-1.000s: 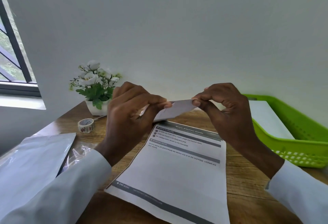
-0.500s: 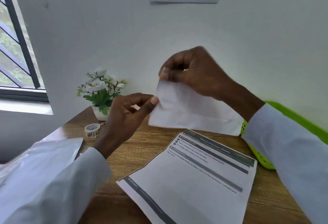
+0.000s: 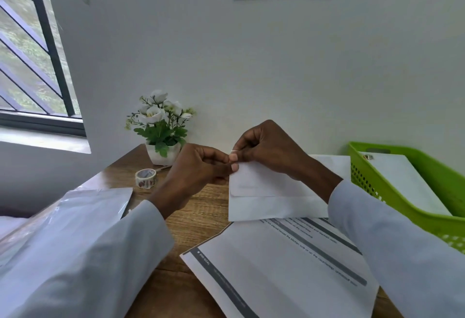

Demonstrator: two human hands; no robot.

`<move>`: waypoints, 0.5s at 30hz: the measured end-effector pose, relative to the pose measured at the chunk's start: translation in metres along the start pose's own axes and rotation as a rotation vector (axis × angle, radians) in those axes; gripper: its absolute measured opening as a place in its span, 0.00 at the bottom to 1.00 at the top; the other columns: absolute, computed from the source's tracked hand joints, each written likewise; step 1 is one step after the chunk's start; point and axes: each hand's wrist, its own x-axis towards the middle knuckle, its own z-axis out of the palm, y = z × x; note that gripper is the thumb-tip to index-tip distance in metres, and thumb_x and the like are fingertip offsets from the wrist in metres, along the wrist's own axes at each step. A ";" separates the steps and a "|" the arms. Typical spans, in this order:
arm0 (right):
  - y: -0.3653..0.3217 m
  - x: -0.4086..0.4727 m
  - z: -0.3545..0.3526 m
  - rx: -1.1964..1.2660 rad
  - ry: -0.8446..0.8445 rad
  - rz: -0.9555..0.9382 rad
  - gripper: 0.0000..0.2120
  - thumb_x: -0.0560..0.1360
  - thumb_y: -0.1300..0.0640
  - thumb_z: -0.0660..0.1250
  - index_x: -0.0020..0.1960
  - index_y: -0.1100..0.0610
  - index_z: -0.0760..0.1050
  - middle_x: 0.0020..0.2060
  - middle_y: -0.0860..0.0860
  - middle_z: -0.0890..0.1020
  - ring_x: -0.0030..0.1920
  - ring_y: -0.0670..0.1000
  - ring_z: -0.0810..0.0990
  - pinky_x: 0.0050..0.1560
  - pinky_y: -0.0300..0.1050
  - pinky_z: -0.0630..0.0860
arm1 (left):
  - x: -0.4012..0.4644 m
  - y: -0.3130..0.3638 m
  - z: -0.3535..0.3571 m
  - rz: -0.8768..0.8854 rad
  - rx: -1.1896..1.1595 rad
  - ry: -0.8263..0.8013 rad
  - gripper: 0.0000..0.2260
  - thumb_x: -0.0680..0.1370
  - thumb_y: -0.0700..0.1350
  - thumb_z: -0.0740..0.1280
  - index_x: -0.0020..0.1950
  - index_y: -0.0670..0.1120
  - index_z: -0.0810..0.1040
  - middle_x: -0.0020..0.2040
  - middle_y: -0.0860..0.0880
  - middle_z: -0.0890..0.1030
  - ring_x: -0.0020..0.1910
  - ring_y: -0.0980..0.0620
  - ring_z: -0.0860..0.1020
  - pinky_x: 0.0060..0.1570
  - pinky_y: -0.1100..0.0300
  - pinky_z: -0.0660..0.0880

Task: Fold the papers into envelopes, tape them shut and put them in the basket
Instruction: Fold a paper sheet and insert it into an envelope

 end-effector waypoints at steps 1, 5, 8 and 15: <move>0.000 0.002 0.002 -0.005 0.025 0.005 0.03 0.68 0.58 0.78 0.40 0.57 0.86 0.32 0.47 0.84 0.31 0.39 0.78 0.35 0.34 0.73 | 0.001 -0.001 -0.001 -0.020 -0.014 0.006 0.05 0.66 0.39 0.79 0.40 0.41 0.86 0.37 0.42 0.86 0.36 0.49 0.85 0.34 0.62 0.81; 0.001 0.007 0.006 0.033 0.102 0.020 0.04 0.68 0.57 0.79 0.40 0.57 0.86 0.33 0.48 0.85 0.33 0.42 0.79 0.37 0.36 0.73 | 0.001 -0.003 -0.005 -0.089 -0.047 -0.018 0.05 0.64 0.40 0.79 0.37 0.44 0.86 0.39 0.42 0.87 0.38 0.48 0.86 0.35 0.61 0.81; 0.003 0.009 0.008 0.046 0.106 0.026 0.04 0.67 0.57 0.79 0.39 0.55 0.85 0.34 0.48 0.85 0.34 0.41 0.80 0.39 0.37 0.74 | 0.002 -0.003 -0.008 -0.128 -0.051 -0.050 0.08 0.61 0.41 0.79 0.38 0.42 0.86 0.41 0.41 0.86 0.39 0.47 0.86 0.35 0.61 0.81; 0.009 0.012 0.012 0.028 0.120 0.036 0.04 0.67 0.56 0.80 0.39 0.55 0.85 0.32 0.45 0.84 0.32 0.40 0.79 0.38 0.36 0.73 | 0.001 -0.005 -0.010 -0.217 0.019 -0.185 0.05 0.64 0.36 0.78 0.33 0.43 0.85 0.38 0.41 0.86 0.36 0.48 0.85 0.33 0.62 0.80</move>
